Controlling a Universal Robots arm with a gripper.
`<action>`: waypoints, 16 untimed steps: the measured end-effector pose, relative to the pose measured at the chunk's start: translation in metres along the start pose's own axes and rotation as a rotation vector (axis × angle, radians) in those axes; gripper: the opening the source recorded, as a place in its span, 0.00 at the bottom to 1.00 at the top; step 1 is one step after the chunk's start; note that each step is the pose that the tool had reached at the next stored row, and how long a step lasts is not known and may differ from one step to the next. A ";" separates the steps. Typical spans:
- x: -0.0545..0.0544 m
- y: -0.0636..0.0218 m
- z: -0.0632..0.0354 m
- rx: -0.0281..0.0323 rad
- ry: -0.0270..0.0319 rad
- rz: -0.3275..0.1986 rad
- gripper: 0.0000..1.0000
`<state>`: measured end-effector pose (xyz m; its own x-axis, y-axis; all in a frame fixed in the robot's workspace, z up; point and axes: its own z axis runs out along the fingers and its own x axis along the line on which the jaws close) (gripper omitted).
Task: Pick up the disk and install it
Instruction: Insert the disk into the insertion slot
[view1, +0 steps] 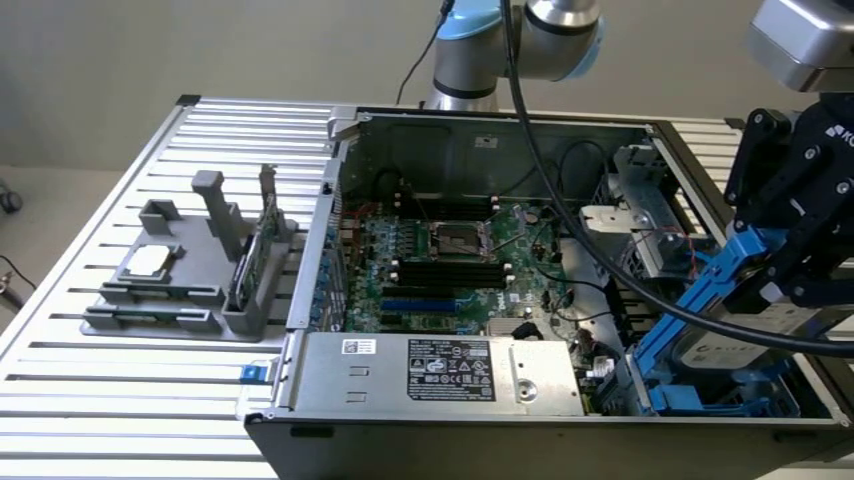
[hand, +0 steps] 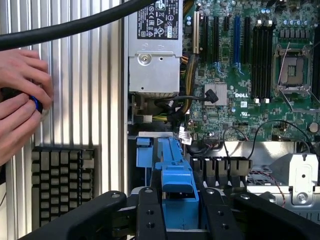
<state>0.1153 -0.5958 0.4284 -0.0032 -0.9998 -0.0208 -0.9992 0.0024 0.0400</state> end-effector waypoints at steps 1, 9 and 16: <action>0.000 -0.0001 0.0003 0.0000 -0.0002 0.000 0.33; 0.000 -0.0006 0.0040 0.0000 0.0000 0.000 0.33; 0.000 -0.0008 0.0090 0.0000 -0.0001 0.000 0.33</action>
<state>0.1158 -0.5957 0.4194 -0.0033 -0.9998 -0.0208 -0.9992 0.0025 0.0400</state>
